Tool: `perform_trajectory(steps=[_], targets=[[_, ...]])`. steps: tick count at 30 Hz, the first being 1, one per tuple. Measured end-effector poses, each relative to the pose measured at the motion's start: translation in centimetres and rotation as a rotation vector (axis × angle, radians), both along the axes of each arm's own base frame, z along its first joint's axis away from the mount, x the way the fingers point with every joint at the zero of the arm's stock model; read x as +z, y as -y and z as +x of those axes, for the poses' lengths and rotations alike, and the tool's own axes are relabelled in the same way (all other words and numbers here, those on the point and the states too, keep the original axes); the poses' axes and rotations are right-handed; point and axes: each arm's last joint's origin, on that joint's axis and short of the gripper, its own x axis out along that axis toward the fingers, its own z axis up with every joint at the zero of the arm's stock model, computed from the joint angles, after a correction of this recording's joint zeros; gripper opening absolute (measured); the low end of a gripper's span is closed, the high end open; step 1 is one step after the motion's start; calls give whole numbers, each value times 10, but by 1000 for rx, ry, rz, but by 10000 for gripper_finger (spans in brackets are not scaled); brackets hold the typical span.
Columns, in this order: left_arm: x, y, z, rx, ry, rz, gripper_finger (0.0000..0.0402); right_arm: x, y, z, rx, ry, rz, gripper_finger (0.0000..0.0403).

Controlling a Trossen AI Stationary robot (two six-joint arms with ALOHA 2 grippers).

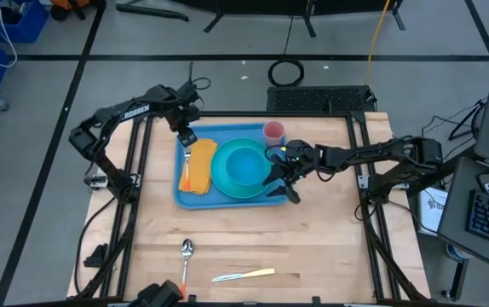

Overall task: Set up tray
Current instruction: Adjust the orange fork on the yellow table napkin

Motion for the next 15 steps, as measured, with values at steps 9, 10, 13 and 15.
perform_trajectory(steps=[9,10,13,15], targets=[[-1,0,-7,-72,-10,-40,136,-17,-4,-11,-26,-23,52,199],[-1,0,-6,-86,-7,-39,136,-18,-4,-11,-30,-28,59,199],[0,1,-3,-126,17,-29,136,-21,-6,-13,-34,-44,75,199],[-1,1,-2,-136,17,-28,136,-24,-8,-15,-29,-56,78,199]])
